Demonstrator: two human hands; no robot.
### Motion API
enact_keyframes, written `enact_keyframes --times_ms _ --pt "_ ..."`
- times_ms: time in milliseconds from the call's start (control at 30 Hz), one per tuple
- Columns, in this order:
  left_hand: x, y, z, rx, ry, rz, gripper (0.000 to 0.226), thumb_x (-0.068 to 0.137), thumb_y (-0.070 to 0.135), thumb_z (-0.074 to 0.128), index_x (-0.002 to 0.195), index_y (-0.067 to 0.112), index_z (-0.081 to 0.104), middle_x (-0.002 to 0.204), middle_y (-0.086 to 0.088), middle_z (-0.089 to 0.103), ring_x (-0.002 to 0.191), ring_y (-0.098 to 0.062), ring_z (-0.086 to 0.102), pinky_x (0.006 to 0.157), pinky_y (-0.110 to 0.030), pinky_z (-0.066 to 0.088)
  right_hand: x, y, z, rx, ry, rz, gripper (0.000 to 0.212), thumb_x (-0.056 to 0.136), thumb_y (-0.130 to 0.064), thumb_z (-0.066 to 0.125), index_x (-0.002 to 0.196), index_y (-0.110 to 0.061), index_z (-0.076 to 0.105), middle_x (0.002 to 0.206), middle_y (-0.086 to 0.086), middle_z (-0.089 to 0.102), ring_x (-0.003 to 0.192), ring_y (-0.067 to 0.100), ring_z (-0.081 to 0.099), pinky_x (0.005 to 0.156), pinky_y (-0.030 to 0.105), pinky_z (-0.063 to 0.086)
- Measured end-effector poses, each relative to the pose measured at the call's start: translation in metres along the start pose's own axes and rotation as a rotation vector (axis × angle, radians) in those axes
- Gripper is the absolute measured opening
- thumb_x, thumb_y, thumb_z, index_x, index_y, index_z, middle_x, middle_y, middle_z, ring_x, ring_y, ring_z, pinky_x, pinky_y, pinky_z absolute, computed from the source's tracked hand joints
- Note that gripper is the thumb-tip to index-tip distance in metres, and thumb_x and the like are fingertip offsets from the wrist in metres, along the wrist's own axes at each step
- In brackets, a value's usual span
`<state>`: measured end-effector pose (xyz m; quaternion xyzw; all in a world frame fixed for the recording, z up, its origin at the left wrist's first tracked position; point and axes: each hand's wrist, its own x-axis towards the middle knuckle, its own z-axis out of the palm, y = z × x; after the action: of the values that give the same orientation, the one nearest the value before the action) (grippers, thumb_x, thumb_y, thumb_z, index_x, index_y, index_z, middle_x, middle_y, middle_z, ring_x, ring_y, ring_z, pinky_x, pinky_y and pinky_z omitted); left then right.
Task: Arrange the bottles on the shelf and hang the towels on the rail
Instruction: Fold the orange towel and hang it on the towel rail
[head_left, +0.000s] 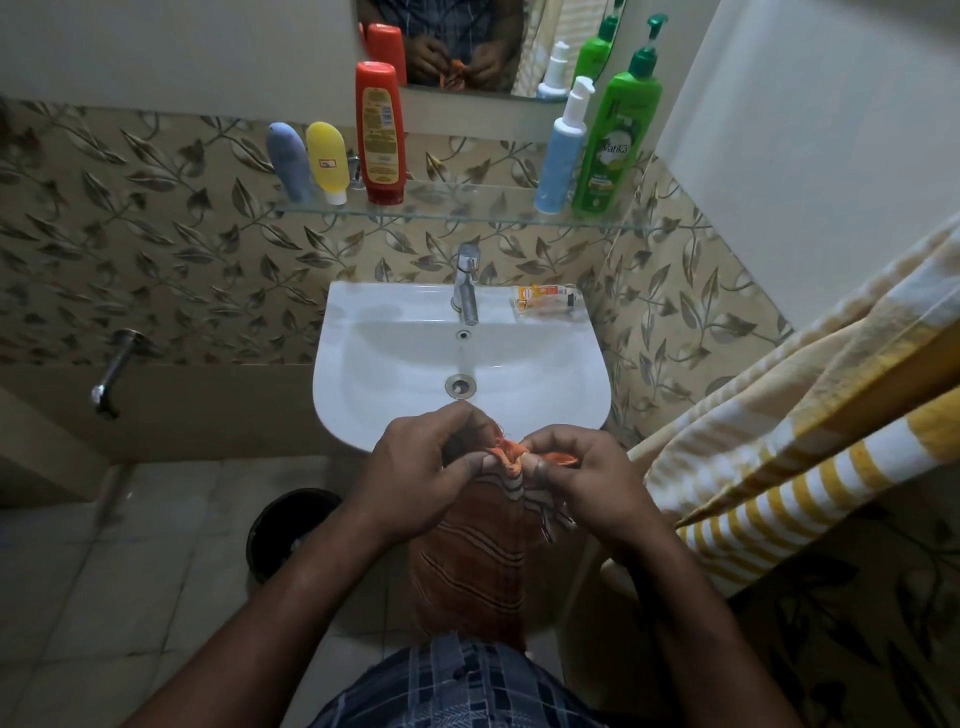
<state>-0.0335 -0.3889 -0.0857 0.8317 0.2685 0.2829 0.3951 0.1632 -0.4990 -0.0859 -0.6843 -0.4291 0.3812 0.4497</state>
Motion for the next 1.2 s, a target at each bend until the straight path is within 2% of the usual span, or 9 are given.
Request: enact_keyframes --times_ms 133,233,367,467,567,700,833,1067,1200 --pt "0.001 -0.002 -0.002 -0.034 -0.028 0.044 0.017 0.088 0.027 0.079 0.104 0.029 0.076 0.097 0.021 0.076 0.09 -0.002 0.074 0.078 -0.027 0.06 0.0 0.006 0.004 0.26 -0.012 0.065 0.005 0.091 -0.014 0.075 0.089 -0.014 0.08 0.084 0.015 0.076 0.077 0.023 0.068 0.075 0.037 0.056" --pt "0.002 0.0 -0.001 -0.008 -0.02 0.06 0.021 0.089 0.041 0.074 0.108 0.032 0.077 0.098 0.028 0.073 0.093 0.0 0.072 0.078 -0.032 0.061 0.001 0.006 0.003 0.292 -0.028 0.072 0.011 0.096 -0.006 0.073 0.09 -0.013 0.079 0.084 0.015 0.075 0.077 0.024 0.068 0.074 0.036 0.056" --pt "0.009 0.003 -0.002 0.012 -0.069 -0.023 0.033 0.088 0.06 0.067 0.095 0.03 0.079 0.087 0.019 0.074 0.084 -0.002 0.07 0.071 -0.028 0.057 0.003 0.003 0.003 0.272 -0.003 0.052 0.01 0.096 -0.007 0.073 0.091 -0.012 0.079 0.085 0.015 0.076 0.079 0.025 0.07 0.076 0.039 0.058" --pt "0.015 0.003 -0.002 0.052 -0.08 -0.088 0.043 0.085 0.068 0.06 0.081 0.027 0.076 0.074 0.008 0.069 0.073 -0.008 0.065 0.067 -0.038 0.053 0.005 -0.001 0.003 0.24 0.029 0.033 0.016 0.096 -0.005 0.072 0.087 -0.016 0.079 0.083 0.01 0.077 0.077 0.021 0.07 0.074 0.036 0.058" --pt "0.018 0.002 0.0 -0.024 -0.112 -0.13 0.036 0.083 0.064 0.065 0.082 0.031 0.08 0.081 0.006 0.072 0.08 -0.01 0.067 0.073 -0.041 0.055 0.008 -0.004 0.002 0.221 0.053 0.022 0.013 0.095 -0.006 0.074 0.087 -0.015 0.079 0.083 0.009 0.077 0.076 0.019 0.07 0.074 0.034 0.058" --pt "0.023 0.003 0.003 -0.171 -0.083 -0.193 0.012 0.081 0.038 0.081 0.091 0.031 0.082 0.088 0.01 0.075 0.084 -0.008 0.069 0.076 -0.036 0.056 0.013 -0.003 -0.001 0.236 0.117 0.025 0.006 0.083 -0.024 0.076 0.085 -0.02 0.08 0.085 0.013 0.077 0.079 0.026 0.07 0.081 0.049 0.06" --pt "0.027 0.007 0.008 -0.304 -0.04 -0.251 0.02 0.083 0.004 0.083 0.087 0.023 0.081 0.087 0.019 0.077 0.083 0.001 0.072 0.079 -0.024 0.055 0.017 -0.002 0.0 0.207 0.145 0.02 0.012 0.092 -0.007 0.076 0.084 -0.016 0.08 0.081 0.011 0.077 0.076 0.024 0.07 0.08 0.047 0.059" --pt "0.028 0.007 0.013 -0.168 0.114 -0.202 0.03 0.078 -0.001 0.079 0.074 0.029 0.078 0.08 0.016 0.068 0.081 0.002 0.066 0.07 -0.012 0.046 0.015 -0.005 -0.008 0.123 0.242 -0.098 0.022 0.091 -0.005 0.077 0.093 -0.027 0.076 0.085 0.012 0.076 0.084 0.038 0.075 0.078 0.049 0.061" --pt "0.028 0.008 0.012 -0.036 0.118 -0.105 0.03 0.077 -0.003 0.077 0.074 0.028 0.074 0.08 0.016 0.068 0.079 0.003 0.065 0.069 -0.009 0.043 0.017 -0.008 -0.015 -0.023 0.118 -0.099 0.023 0.09 -0.009 0.08 0.098 -0.031 0.079 0.085 0.005 0.077 0.08 0.028 0.074 0.079 0.047 0.061"
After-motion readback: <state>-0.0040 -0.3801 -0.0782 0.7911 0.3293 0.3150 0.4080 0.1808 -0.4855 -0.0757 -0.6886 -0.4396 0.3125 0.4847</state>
